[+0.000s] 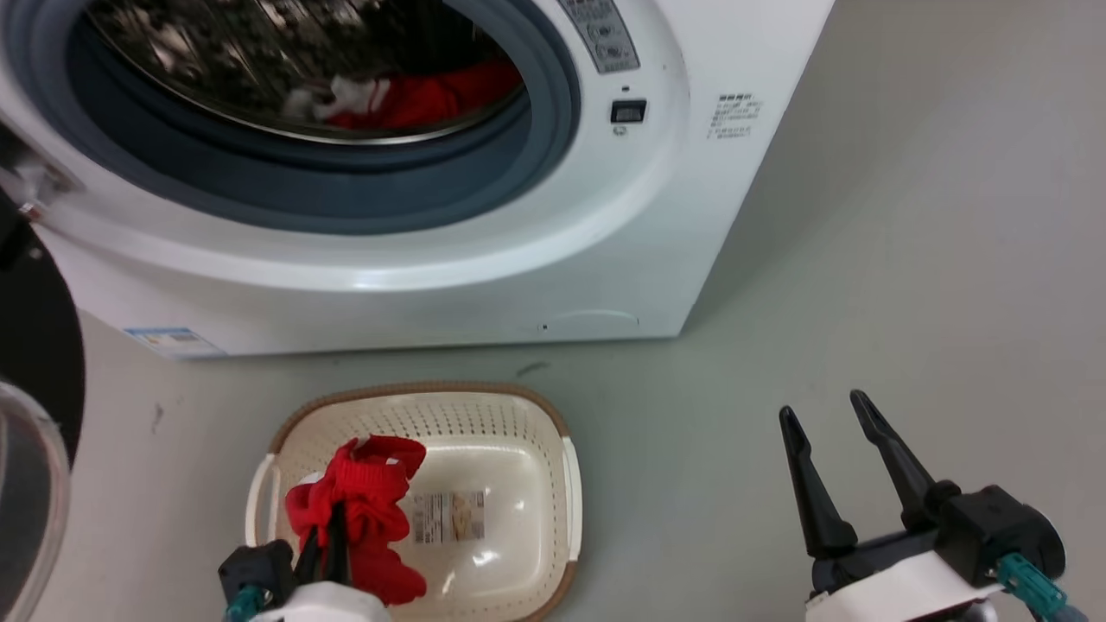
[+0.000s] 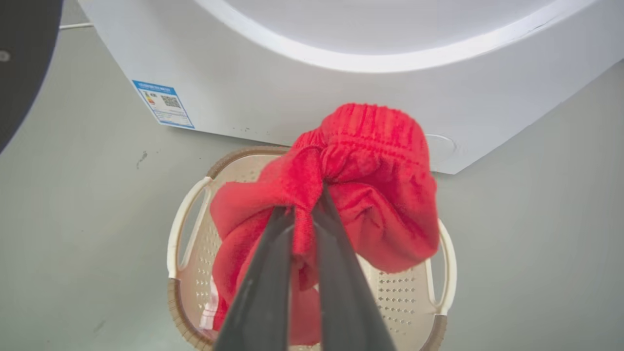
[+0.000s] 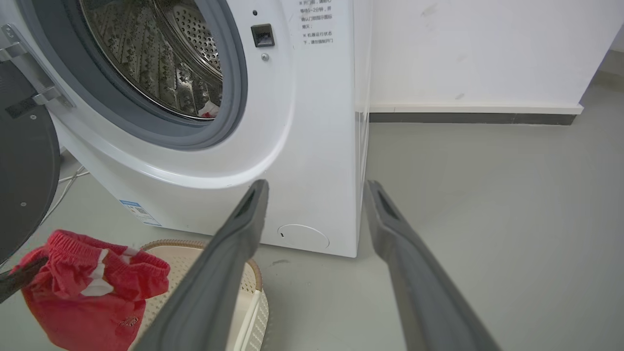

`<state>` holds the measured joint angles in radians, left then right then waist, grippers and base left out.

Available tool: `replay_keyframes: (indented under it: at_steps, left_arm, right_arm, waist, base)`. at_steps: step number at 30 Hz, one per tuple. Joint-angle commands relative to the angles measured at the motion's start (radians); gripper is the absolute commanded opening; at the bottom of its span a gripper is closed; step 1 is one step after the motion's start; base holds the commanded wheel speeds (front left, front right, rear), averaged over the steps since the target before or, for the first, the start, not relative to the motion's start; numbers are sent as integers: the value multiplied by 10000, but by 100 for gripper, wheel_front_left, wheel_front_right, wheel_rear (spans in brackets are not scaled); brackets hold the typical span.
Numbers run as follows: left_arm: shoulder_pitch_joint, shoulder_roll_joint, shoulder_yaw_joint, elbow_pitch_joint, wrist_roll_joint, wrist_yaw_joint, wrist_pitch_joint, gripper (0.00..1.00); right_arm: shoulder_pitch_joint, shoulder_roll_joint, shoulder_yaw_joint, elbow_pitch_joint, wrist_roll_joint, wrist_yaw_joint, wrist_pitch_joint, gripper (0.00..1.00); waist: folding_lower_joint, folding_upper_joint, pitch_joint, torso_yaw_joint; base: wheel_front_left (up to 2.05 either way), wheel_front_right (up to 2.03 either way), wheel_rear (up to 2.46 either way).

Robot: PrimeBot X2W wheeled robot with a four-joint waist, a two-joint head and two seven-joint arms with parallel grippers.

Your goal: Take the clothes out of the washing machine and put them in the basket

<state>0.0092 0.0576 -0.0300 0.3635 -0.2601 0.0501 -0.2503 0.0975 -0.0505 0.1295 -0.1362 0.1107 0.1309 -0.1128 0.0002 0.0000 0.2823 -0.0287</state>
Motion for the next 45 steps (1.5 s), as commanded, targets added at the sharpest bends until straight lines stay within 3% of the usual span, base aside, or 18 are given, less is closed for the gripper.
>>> replay_keyframes:
  at_steps: [1, 14, 27, 29, 30, 37, 38, 45]
  left_arm:
    - [-418, -9, 15, 418, -107, 36, -86, 0]
    - [-3643, 275, 697, 4821, -16, 224, -148, 0]
    - [-4731, 484, 1334, 7439, -332, 471, -151, 0]
    - [-4728, 445, 1330, 7496, -285, 405, -151, 73]
    - [-4667, 407, 1327, 7481, -271, 371, -152, 100]
    - [-3531, 83, 1057, 6742, 47, -39, -152, 100]
    - [-2864, -6, 980, 6220, 85, -164, -152, 100]
    - [-1511, -79, 466, 4332, -196, -349, -152, 100]
  right_arm:
    - [-265, 5, 56, 5, -46, -3, -68, 100]
    - [-1595, 6, 682, 382, 81, -3, -515, 100]
    - [-2236, 6, 840, 1065, 240, -3, -917, 100]
    - [-2205, 5, 768, 1202, 174, -3, -943, 100]
    - [-2166, 3, 723, 1267, 149, -3, -959, 100]
    - [-1621, 3, 281, 1467, -20, -3, -876, 100]
    - [-1316, 2, 8, 1360, -108, -3, -738, 100]
    - [-724, 2, -464, 810, -259, -3, -351, 100]
  waist:
    - [-2, 0, 880, -263]
    - [-2, 0, 3293, -1221]
    - [-2, 0, 3737, -1538]
    - [-2, 0, 3432, -1462]
    - [-2, 0, 3205, -1399]
    - [-2, 0, 1092, -794]
    - [-2, 0, 282, -514]
    - [-2, 0, -809, 98]
  base:
    - [0, 0, 0]
    - [0, 0, 0]
    - [0, 0, 0]
    - [0, 0, 0]
    - [0, 0, 0]
    - [0, 0, 0]
    - [0, 0, 0]
    - [0, 0, 0]
